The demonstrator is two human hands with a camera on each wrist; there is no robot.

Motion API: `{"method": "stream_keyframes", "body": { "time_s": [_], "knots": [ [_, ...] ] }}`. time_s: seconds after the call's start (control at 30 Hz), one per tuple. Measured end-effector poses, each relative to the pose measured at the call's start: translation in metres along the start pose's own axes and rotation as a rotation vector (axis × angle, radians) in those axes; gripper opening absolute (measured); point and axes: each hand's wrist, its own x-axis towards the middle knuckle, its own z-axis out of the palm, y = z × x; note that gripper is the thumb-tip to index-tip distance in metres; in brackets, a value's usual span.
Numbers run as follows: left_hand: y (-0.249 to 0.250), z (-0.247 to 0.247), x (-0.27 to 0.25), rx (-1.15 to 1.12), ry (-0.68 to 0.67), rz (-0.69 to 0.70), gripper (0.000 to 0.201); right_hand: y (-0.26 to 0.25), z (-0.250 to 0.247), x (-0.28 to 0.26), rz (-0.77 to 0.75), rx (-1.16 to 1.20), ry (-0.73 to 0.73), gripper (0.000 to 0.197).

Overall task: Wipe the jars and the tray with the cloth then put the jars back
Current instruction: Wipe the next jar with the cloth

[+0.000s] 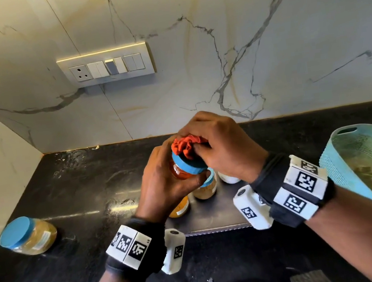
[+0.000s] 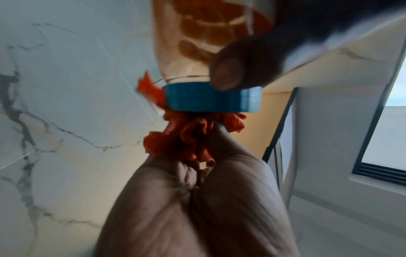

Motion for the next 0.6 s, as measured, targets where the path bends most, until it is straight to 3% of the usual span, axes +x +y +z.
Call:
{"method": "stream_keyframes", "body": {
  "time_s": [0.13,0.23,0.37,0.5,0.6],
  "knots": [
    [-0.004,-0.007,-0.001,-0.052,0.033,-0.048,0.075,-0.005,-0.006,-0.016,-0.091,0.031,-0.115,0.039],
    [-0.008,-0.008,-0.007,-0.079,0.029,-0.094,0.081,0.01,-0.015,-0.023,-0.074,-0.065,-0.193,0.038],
    [-0.006,-0.002,-0.008,-0.064,0.008,-0.089,0.08,0.023,-0.017,-0.009,-0.014,-0.158,-0.14,0.038],
    [-0.003,-0.005,-0.005,-0.018,-0.013,-0.064,0.084,0.01,-0.006,-0.004,-0.006,-0.048,-0.09,0.038],
    [-0.005,-0.011,-0.003,-0.05,-0.007,-0.091,0.083,-0.006,-0.005,-0.01,-0.087,0.041,-0.173,0.037]
  ]
}}
